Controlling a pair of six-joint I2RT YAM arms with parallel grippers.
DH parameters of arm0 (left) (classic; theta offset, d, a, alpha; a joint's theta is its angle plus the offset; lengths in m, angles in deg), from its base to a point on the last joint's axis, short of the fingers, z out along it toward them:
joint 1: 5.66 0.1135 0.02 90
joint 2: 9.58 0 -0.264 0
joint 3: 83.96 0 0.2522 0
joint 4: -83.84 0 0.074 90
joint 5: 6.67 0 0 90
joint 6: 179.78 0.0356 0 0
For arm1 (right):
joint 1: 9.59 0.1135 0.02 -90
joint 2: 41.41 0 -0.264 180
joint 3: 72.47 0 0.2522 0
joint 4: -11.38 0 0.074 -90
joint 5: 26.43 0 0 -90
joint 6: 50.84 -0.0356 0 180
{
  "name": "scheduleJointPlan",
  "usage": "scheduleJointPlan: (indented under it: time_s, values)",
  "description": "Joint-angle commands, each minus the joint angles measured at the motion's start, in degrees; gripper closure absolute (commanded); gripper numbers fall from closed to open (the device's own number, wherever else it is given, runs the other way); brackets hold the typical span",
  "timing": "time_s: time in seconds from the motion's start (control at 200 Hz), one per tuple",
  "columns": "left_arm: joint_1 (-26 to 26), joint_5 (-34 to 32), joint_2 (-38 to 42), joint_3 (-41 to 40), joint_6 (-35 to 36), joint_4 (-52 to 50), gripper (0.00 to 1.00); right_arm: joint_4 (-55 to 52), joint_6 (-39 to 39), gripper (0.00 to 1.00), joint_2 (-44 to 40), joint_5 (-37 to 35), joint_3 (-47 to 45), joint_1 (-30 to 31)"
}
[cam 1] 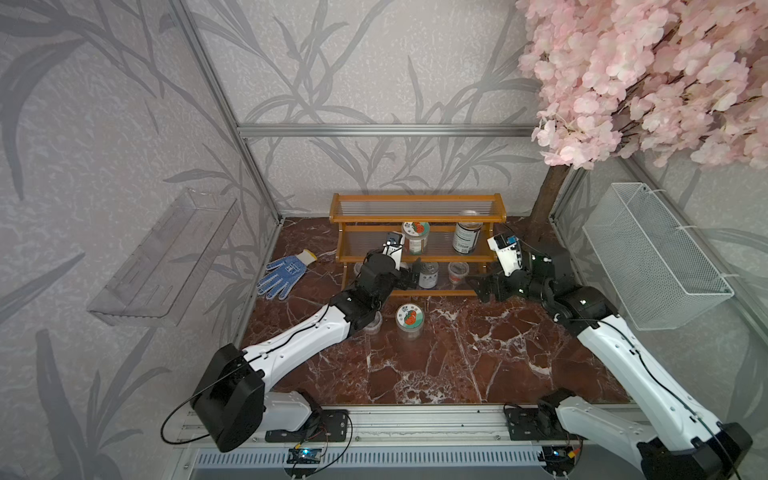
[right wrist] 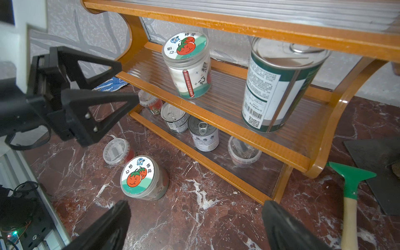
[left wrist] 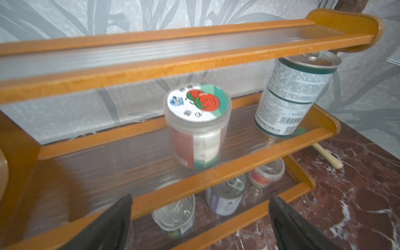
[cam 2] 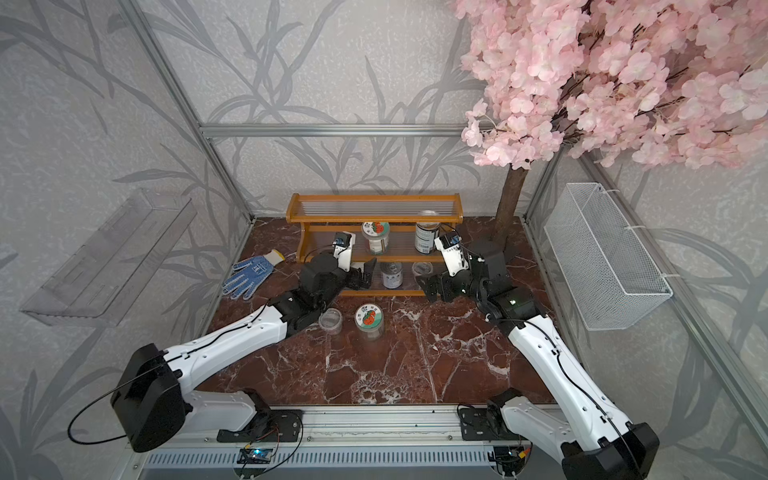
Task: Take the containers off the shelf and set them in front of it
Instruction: 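Pick up a container from the shelf.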
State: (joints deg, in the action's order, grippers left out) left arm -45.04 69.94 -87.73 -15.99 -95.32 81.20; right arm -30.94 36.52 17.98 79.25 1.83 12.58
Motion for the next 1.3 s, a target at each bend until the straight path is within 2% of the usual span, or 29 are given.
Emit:
scheduleJointPlan:
  time_s: [0.0, 0.17, 0.48, 1.14, 1.295]
  values:
    - [1.8, 1.3, -4.6, 3.6, 4.0, 0.4, 0.0, 0.4, -0.8, 0.01, -1.2, 0.6, 0.5, -0.2]
    - [3.0, 4.6, -10.0, 7.6, 3.5, 3.4, 0.0, -0.1, -1.0, 0.01, -1.5, 0.0, 1.2, -0.2]
    - [3.9, 2.4, -15.0, 12.0, 2.1, 4.7, 0.0, -1.2, -1.1, 0.01, -2.2, -0.9, 1.7, -0.3]
    - [5.6, 4.2, -23.8, 20.0, 0.1, 6.1, 0.0, -1.4, 0.9, 0.01, 0.8, -1.6, 4.0, -0.3]
    - [5.6, 4.5, -23.8, 20.2, -0.3, 6.5, 0.09, -1.2, 1.8, 0.01, 2.0, -1.4, 4.6, -0.4]
